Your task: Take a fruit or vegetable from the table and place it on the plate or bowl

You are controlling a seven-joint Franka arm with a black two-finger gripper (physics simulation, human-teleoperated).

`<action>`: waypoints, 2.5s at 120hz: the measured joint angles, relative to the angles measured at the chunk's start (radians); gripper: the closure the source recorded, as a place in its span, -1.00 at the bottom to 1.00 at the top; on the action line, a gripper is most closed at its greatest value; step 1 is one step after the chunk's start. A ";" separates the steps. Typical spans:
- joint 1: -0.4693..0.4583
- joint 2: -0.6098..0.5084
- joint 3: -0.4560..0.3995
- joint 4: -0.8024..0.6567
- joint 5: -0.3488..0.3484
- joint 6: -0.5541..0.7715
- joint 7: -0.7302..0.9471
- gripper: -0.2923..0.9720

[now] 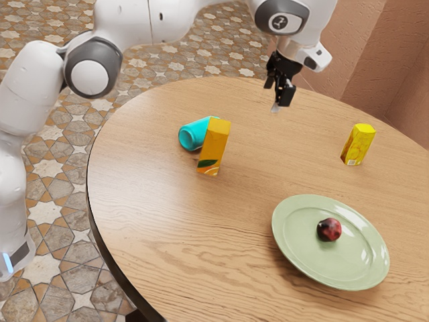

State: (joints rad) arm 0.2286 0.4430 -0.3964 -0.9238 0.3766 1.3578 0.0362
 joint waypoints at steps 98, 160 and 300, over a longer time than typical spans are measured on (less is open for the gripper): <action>-0.001 0.001 -0.002 -0.003 -0.007 0.000 0.000 -0.54; -0.033 -0.067 -0.002 -0.002 0.022 -0.049 0.000 -0.54; 0.120 0.012 -0.001 -0.020 -0.205 0.072 0.028 -0.54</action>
State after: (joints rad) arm 0.3481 0.4550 -0.3979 -0.9441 0.1715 1.4298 0.0643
